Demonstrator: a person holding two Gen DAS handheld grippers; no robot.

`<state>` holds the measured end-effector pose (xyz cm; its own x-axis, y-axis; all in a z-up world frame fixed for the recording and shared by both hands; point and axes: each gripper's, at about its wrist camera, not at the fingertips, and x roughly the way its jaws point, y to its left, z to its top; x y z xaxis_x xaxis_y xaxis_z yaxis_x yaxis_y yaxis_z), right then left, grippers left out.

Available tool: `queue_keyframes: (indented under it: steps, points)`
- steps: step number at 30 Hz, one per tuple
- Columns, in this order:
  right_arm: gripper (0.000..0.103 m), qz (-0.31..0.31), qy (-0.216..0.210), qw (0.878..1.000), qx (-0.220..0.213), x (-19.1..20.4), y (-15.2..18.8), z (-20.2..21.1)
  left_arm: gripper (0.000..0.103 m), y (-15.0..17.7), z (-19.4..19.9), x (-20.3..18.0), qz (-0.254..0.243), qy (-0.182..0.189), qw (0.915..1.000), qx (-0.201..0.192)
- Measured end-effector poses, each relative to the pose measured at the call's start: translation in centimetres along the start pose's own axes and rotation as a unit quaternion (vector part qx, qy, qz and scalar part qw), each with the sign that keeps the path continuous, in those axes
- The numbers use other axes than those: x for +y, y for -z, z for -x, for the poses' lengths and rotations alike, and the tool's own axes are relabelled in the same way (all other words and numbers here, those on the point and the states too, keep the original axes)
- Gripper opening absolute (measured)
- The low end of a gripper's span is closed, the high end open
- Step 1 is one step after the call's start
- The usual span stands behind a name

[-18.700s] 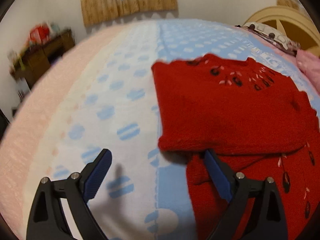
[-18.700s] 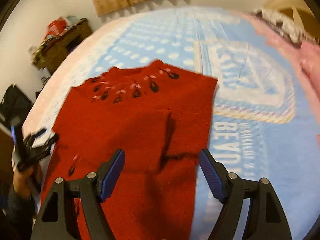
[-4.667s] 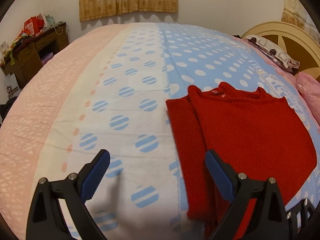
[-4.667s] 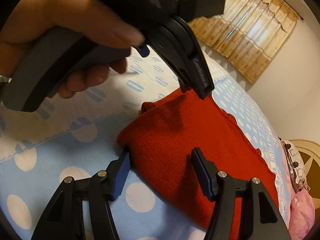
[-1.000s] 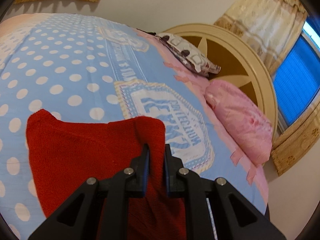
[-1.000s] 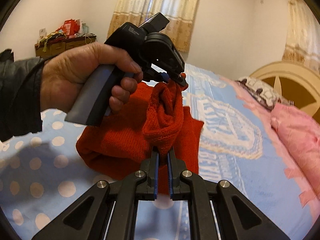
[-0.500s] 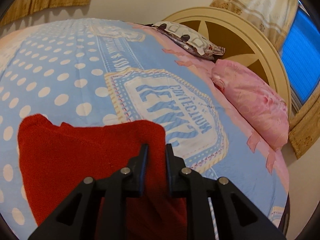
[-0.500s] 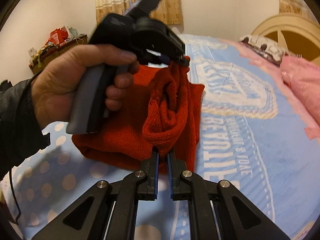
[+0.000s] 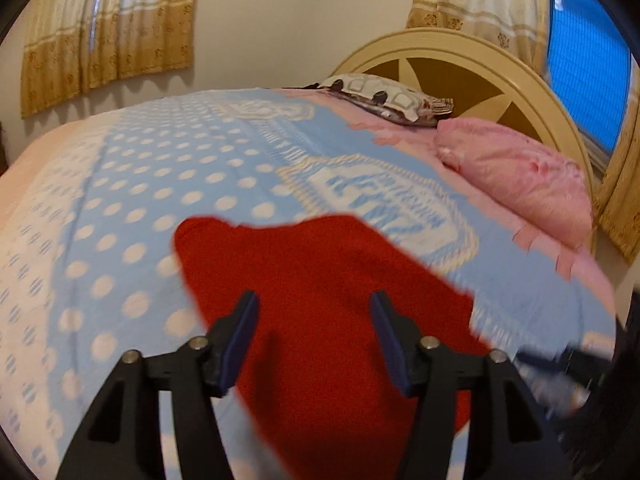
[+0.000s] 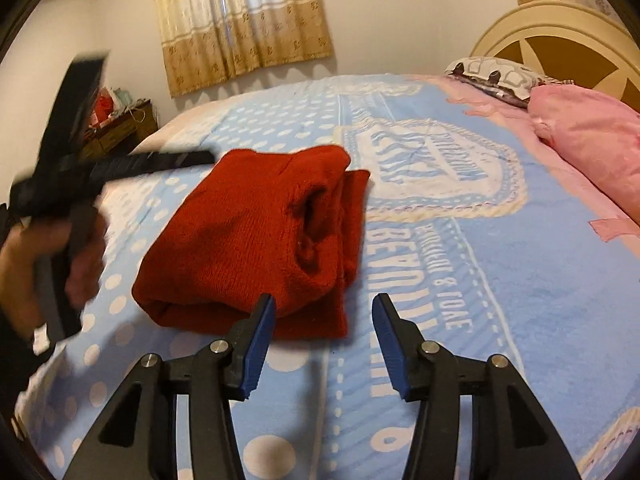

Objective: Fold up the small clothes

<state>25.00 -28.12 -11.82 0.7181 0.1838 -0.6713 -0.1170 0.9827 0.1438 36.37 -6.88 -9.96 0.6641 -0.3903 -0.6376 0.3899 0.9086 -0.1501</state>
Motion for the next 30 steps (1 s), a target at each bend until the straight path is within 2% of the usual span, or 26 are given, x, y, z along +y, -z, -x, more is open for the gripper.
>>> queue_keyframes:
  steps: [4,6,9,11,12,15,16,17,18,22,24,28,30]
  points:
    - [0.052,0.007,-0.008,1.000,-0.020,-0.9,-1.7,1.4,0.072,3.4,2.4,0.7,0.000,-0.012,0.9997,-0.019]
    - [0.052,-0.011,-0.052,0.999,-0.003,-1.9,-4.0,0.6,0.078,4.3,2.8,0.7,-0.003,-0.012,0.9996,-0.026]
    - [0.051,-0.032,-0.079,0.996,-0.001,-3.4,-7.5,-1.5,0.078,5.2,2.2,0.8,-0.005,-0.022,0.9996,-0.019]
    - [0.051,-0.043,-0.104,0.993,0.022,-4.1,-9.5,-3.8,0.078,5.5,1.9,0.9,-0.004,-0.022,0.9997,-0.013]
    - [0.051,-0.053,-0.113,0.991,0.052,-4.3,-10.7,-6.3,0.078,5.7,1.8,1.0,-0.005,-0.020,0.9997,-0.014]
    - [0.051,-0.072,-0.086,0.990,0.089,-5.1,-12.1,-11.6,0.078,6.4,1.6,1.1,-0.008,-0.014,0.9996,-0.022]
    - [0.045,-0.081,-0.092,0.987,0.108,-5.2,-11.9,-13.2,0.079,6.8,1.5,1.2,-0.006,-0.006,0.9998,-0.021]
    - [0.033,-0.090,-0.106,0.982,0.128,-5.0,-11.6,-14.6,0.080,7.2,1.5,1.2,-0.005,0.002,0.9998,-0.018]
    - [0.011,-0.088,-0.109,0.981,0.134,-4.7,-11.2,-15.1,0.080,7.5,1.4,1.2,-0.004,0.007,0.9998,-0.016]
    - [0.007,-0.041,-0.070,0.993,0.088,-3.4,-10.8,-12.8,0.081,7.7,1.9,0.8,-0.011,0.025,0.9993,-0.026]
    - [0.007,-0.041,-0.050,0.995,0.075,-3.9,-10.8,-12.0,0.088,7.9,1.9,0.5,-0.014,0.026,0.9992,-0.028]
    - [0.007,-0.054,-0.028,0.992,0.107,-5.2,-9.9,-13.8,0.089,8.1,1.5,0.1,-0.019,0.020,0.9995,-0.016]
    - [0.007,-0.065,-0.033,0.991,0.111,-5.7,-9.6,-14.7,0.091,8.2,1.5,0.2,-0.017,0.020,0.9995,-0.015]
